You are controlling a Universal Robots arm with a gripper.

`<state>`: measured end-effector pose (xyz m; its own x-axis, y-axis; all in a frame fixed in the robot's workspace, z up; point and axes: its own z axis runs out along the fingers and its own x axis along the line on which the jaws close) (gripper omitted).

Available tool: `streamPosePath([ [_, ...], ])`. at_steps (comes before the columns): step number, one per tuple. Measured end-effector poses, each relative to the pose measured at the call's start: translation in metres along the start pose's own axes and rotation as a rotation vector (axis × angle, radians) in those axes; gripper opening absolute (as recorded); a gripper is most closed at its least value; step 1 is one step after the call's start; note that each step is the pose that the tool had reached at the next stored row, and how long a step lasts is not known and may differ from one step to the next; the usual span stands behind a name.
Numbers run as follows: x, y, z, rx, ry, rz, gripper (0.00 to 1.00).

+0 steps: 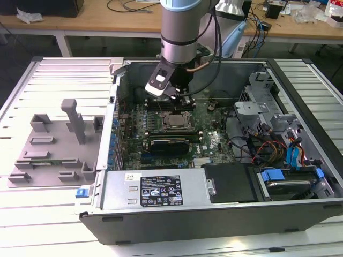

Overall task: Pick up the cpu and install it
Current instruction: 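Close the cpu cover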

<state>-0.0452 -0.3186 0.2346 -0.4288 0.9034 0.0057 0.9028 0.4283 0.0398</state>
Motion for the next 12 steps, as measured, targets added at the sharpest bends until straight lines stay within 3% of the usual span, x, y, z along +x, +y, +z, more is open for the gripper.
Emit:
streamPosePath([
  [8,0.0,0.0,0.0007,0.0019,0.0138,-0.349,0.11],
  [12,0.0,0.0,0.0008,0.0026,0.0183,-0.461,0.11],
])
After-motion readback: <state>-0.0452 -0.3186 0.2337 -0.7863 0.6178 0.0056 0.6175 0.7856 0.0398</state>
